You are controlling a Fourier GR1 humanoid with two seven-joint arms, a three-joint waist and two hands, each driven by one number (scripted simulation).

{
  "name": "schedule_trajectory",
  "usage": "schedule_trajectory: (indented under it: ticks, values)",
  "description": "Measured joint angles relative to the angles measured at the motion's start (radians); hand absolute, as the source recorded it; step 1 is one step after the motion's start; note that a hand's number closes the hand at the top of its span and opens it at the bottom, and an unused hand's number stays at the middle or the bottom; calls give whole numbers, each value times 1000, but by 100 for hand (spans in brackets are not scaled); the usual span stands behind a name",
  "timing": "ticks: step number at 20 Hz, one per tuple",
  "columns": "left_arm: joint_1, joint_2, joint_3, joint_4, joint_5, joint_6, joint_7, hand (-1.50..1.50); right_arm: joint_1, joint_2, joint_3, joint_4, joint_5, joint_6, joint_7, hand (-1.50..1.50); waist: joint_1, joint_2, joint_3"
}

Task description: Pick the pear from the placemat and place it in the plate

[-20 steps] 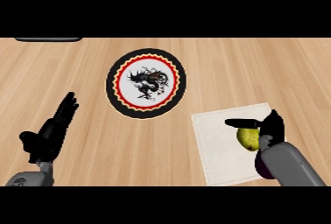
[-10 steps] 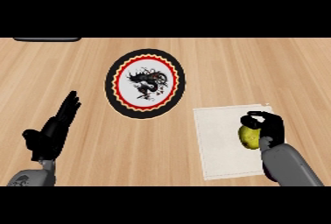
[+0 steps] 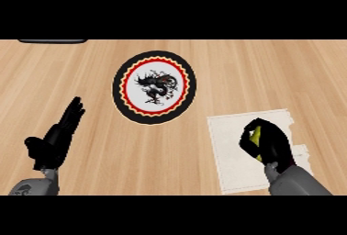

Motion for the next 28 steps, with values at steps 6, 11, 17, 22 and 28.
schedule_trajectory:
  ticks: [6, 11, 17, 22, 28]
  values:
    - [19, 3, 5, -41, -2, 1, 25, 0, 27, -82, 83, -190, 188, 35, 7, 150, -12, 5, 8]
    - [24, -3, 13, -43, -6, -2, 22, 0, 75, -148, 91, -446, 327, 108, 76, 150, -19, 6, 10]
    - [32, -4, 17, -53, -18, -10, 23, 0, 51, -123, 52, -634, 500, 199, 124, 150, -15, 8, 11]
    - [30, -4, 28, -40, -22, -28, 8, 0, -15, -35, 12, -701, 602, 301, 131, 150, -9, 10, 11]
    - [11, -34, 27, -23, -42, -21, 11, 0, -145, 146, -33, -652, 632, 428, 113, 150, -4, 12, 11]
